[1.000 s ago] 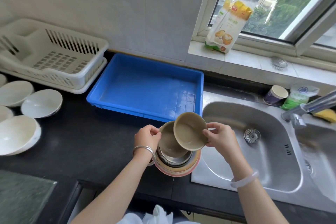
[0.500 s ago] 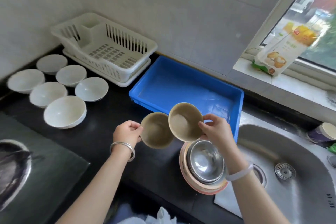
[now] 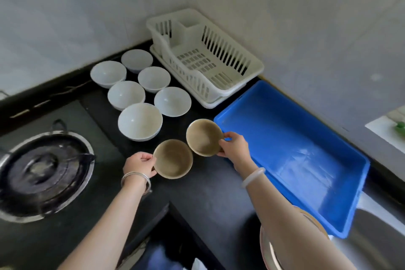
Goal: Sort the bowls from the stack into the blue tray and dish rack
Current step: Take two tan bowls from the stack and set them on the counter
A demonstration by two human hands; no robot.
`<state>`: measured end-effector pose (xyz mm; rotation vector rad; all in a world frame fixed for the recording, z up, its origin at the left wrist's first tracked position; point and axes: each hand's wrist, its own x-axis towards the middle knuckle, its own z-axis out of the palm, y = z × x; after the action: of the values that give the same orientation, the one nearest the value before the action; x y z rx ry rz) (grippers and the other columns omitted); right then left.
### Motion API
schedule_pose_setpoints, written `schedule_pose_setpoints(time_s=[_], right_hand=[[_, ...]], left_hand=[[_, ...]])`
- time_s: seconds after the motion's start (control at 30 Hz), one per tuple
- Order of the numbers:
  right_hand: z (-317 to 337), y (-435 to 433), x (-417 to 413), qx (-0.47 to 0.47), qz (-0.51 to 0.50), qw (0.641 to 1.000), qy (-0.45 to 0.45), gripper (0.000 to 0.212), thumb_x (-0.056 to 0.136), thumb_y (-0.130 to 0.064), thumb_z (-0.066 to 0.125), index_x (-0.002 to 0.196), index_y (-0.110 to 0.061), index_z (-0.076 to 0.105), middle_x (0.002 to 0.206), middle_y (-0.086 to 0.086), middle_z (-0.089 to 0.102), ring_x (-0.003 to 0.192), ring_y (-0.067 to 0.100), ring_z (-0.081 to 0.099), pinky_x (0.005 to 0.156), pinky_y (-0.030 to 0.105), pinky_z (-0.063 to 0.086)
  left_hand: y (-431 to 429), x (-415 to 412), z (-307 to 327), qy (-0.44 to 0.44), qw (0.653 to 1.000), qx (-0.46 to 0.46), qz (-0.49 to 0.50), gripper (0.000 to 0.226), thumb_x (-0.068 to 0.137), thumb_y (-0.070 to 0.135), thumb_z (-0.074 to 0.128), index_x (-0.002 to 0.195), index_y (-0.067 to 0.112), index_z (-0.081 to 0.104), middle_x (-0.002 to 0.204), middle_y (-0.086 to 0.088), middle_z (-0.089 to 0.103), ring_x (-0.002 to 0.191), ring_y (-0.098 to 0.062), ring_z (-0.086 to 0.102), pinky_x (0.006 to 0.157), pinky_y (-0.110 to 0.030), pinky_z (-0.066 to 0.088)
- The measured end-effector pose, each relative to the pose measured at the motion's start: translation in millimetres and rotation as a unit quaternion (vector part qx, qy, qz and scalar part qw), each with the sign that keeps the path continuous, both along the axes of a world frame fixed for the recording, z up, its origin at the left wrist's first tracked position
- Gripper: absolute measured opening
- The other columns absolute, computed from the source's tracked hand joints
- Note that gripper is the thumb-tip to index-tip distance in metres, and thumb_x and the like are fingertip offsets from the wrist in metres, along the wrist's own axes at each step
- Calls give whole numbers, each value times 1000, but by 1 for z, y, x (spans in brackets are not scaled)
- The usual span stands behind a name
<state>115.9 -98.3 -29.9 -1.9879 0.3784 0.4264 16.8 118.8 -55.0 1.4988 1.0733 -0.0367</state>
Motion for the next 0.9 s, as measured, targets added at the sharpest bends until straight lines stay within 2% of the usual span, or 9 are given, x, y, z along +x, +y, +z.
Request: schedule_pose_setpoints(time_s=[0.1, 0.23, 0.43, 0.63, 0.83, 0.9], right_hand=[[-14, 21, 16, 9, -9, 999, 32, 17, 87, -9, 56, 103, -15, 61, 85, 1, 58, 64, 12, 64, 45, 15, 53], [-30, 36, 30, 5, -11, 998, 62, 25, 89, -6, 56, 114, -11, 60, 91, 1, 54, 68, 14, 63, 58, 23, 57], [-43, 47, 37, 9, -11, 998, 62, 22, 90, -5, 55, 111, -9, 59, 93, 4, 57, 80, 20, 65, 50, 19, 55], [-50, 52, 42, 6, -15, 996, 82, 27, 93, -10, 56, 119, -12, 56, 98, 2, 56, 75, 12, 61, 60, 22, 56], [-50, 54, 42, 26, -15, 996, 86, 26, 93, -12, 56, 119, -13, 55, 90, -3, 55, 76, 13, 62, 66, 25, 57], [-49, 54, 41, 30, -12, 995, 92, 28, 93, -12, 56, 121, -13, 54, 94, 0, 58, 82, 15, 64, 70, 27, 58]], left_hand=[[13, 4, -10, 5, 999, -13, 31, 4, 84, 1, 60, 85, 4, 63, 94, -15, 63, 86, -29, 61, 73, -33, 54], [22, 9, -18, 10, 998, -20, 56, 5, 83, 0, 60, 82, 5, 62, 92, -13, 61, 83, -28, 60, 72, -33, 54], [26, 13, -26, 12, 997, -32, 73, 11, 84, 1, 59, 77, 9, 60, 91, -13, 61, 84, -29, 61, 70, -33, 54], [25, 13, -27, 10, 996, -31, 78, 20, 83, 0, 60, 70, 14, 57, 92, -14, 62, 84, -32, 61, 69, -35, 54], [22, 13, -26, 9, 996, -21, 82, 11, 83, 2, 61, 81, 13, 60, 88, -8, 62, 82, -28, 61, 66, -32, 53], [21, 13, -25, 5, 996, -17, 85, 10, 82, 3, 61, 84, 13, 60, 87, -7, 62, 80, -27, 61, 67, -31, 53]])
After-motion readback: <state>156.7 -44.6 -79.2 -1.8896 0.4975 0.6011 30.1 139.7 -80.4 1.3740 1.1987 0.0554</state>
